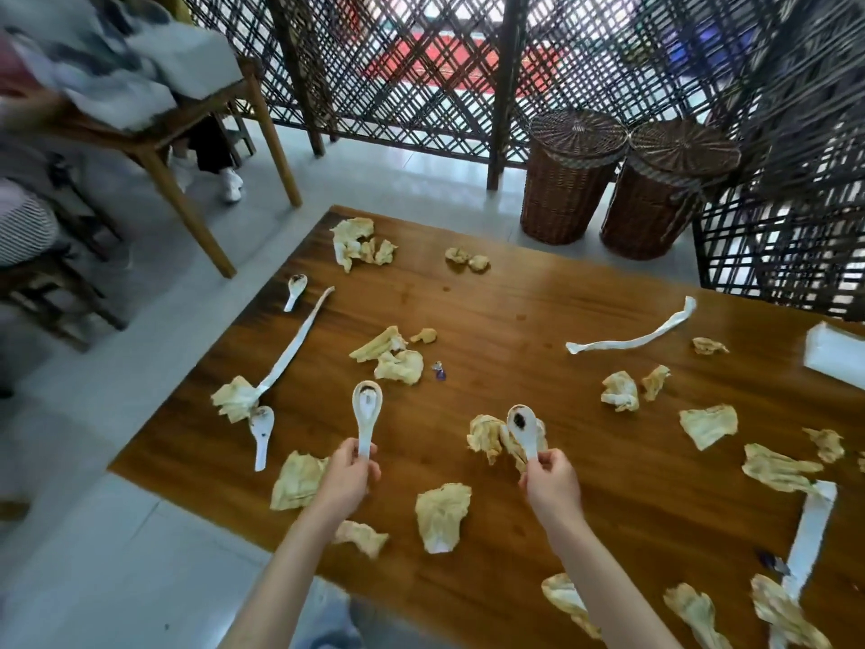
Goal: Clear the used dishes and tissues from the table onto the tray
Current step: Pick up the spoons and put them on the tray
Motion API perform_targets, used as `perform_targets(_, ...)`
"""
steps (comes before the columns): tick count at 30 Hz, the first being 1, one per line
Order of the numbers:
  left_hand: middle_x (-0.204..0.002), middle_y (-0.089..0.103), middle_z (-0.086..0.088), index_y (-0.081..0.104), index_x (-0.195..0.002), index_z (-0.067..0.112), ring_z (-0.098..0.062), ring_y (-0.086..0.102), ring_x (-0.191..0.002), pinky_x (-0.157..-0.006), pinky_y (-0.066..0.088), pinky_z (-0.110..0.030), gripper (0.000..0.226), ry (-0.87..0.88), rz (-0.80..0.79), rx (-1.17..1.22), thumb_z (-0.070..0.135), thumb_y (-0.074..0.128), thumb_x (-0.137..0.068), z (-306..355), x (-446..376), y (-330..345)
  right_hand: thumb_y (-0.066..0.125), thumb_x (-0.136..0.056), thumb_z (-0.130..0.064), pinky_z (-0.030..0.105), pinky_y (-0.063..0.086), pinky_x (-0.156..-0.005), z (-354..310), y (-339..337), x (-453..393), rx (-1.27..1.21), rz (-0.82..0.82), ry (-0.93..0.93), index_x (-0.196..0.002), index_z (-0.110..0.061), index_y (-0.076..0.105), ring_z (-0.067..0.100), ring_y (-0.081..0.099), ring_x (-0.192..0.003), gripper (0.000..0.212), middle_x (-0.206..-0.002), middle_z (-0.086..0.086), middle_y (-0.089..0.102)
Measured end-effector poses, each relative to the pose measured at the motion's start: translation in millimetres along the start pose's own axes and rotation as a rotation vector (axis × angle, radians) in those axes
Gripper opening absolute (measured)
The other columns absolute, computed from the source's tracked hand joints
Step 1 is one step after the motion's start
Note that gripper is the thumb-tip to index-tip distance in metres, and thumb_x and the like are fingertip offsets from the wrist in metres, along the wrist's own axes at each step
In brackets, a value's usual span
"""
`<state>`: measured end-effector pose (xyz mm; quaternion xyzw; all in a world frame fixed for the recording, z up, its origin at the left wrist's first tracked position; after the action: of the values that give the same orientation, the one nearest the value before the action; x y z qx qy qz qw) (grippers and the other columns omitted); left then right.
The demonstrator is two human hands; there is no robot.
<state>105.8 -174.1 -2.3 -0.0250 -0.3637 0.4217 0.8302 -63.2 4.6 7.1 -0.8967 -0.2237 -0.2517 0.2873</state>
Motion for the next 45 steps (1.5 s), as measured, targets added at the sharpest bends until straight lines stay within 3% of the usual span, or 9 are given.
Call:
perform_targets(2, -0.08, 0.057, -0.006, 0.054, -0.109, 0.013, -0.016, 0.052, -0.07, -0.062, 0.044, -0.025, 0.022, -0.027, 0.026, -0.026, 0.021, 0.036, -0.101, -3.8, -12.7, -24.2, 0.04, -0.098, -0.018, 0.023, 0.037, -0.047, -6.2, 17.6, 3.3, -0.006, 0.01, 0.004, -0.101, -0.015, 0.051, 0.013, 0.051, -0.061, 0.011, -0.078, 0.005, 0.059)
perform_targets(6, -0.103, 0.059, -0.013, 0.054, -0.11, 0.009, -0.029, 0.056, -0.097, -0.085, 0.046, -0.039, 0.026, -0.086, 0.128, -0.233, 0.021, 0.033, -0.101, -15.0, -38.0, -74.1, 0.039, -0.097, -0.017, 0.025, 0.037, -0.049, -20.4, 63.6, 11.9, 0.007, 0.012, 0.013, -0.099, -0.013, 0.053, 0.012, 0.048, -0.061, 0.015, -0.075, 0.005, 0.058)
perform_targets(9, -0.114, 0.058, -0.018, 0.052, -0.116, 0.0, -0.034, 0.053, -0.105, -0.084, 0.041, -0.037, 0.031, -0.113, 0.186, -0.448, 0.018, 0.032, -0.1, -36.8, -56.1, -114.7, 0.039, -0.097, -0.015, 0.027, 0.038, -0.051, -33.3, 104.8, 18.1, -0.041, 0.028, 0.046, -0.094, -0.016, 0.051, 0.015, 0.05, -0.061, 0.012, -0.074, 0.005, 0.057)
perform_targets(15, -0.105, 0.06, -0.016, 0.046, -0.094, 0.006, -0.025, 0.051, -0.081, -0.07, 0.041, -0.032, 0.017, -0.207, 0.148, -0.538, 0.017, 0.034, -0.099, -66.2, -84.4, -153.2, 0.041, -0.095, -0.015, 0.025, 0.039, -0.047, -59.7, 165.0, 23.4, -0.061, 0.133, 0.081, -0.082, -0.023, 0.049, 0.015, 0.053, -0.06, 0.017, -0.073, 0.004, 0.061)
perform_targets(20, -0.091, 0.057, -0.005, 0.048, -0.095, 0.01, -0.014, 0.05, -0.071, -0.057, 0.037, -0.026, 0.022, -0.177, 0.091, -0.51, 0.029, 0.039, -0.098, -71.0, -91.2, -155.8, 0.042, -0.096, -0.017, 0.03, 0.044, -0.056, -68.5, 190.6, 32.5, -0.116, 0.131, 0.108, -0.083, -0.025, 0.049, 0.016, 0.055, -0.063, 0.017, -0.076, 0.005, 0.061)
perform_targets(27, -0.093, 0.062, -0.007, 0.055, -0.101, 0.007, -0.021, 0.058, -0.079, -0.058, 0.041, -0.027, 0.038, -0.177, 0.114, -0.466, 0.043, 0.054, -0.09, -65.4, -96.2, -142.2, 0.043, -0.097, -0.017, 0.027, 0.044, -0.055, -60.6, 194.8, 38.1, -0.102, 0.082, 0.105, -0.091, -0.02, 0.051, 0.015, 0.054, -0.063, 0.011, -0.077, 0.006, 0.06)
perform_targets(34, -0.084, 0.055, -0.005, 0.06, -0.104, 0.003, -0.021, 0.05, -0.074, -0.061, 0.039, -0.029, 0.034, -0.184, 0.18, -0.526, 0.034, 0.048, -0.094, -64.2, -100.4, -145.4, 0.042, -0.097, -0.016, 0.022, 0.038, -0.048, -53.8, 193.0, 38.3, -0.058, 0.036, 0.093, -0.09, -0.019, 0.051, 0.013, 0.049, -0.058, 0.012, -0.073, 0.005, 0.057)
perform_targets(40, -0.094, 0.06, -0.009, 0.056, -0.103, 0.006, -0.022, 0.058, -0.082, -0.062, 0.043, -0.028, 0.03, -0.121, 0.104, -0.497, 0.029, 0.039, -0.098, -62.1, -103.8, -140.2, 0.041, -0.097, -0.016, 0.023, 0.038, -0.048, -51.7, 197.3, 36.5, -0.029, 0.0, 0.078, -0.089, -0.018, 0.052, 0.013, 0.048, -0.058, 0.013, -0.071, 0.005, 0.057)
perform_targets(45, -0.088, 0.059, -0.006, 0.057, -0.1, 0.006, -0.019, 0.055, -0.076, -0.057, 0.04, -0.026, 0.028, -0.07, 0.026, -0.482, 0.029, 0.04, -0.099, -63.2, -109.6, -138.9, 0.041, -0.097, -0.017, 0.024, 0.039, -0.049, -55.9, 202.4, 30.8, -0.03, -0.02, 0.076, -0.089, -0.018, 0.051, 0.013, 0.049, -0.059, 0.014, -0.072, 0.005, 0.057)
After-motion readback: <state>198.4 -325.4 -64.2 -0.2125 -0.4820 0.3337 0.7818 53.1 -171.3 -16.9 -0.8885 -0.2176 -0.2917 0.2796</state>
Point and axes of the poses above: each hand's wrist, its own x-axis away from the middle knuckle, its own y-axis out of the palm, z = x × y, the point moved 1 cm from there along -x, towards the middle knuckle
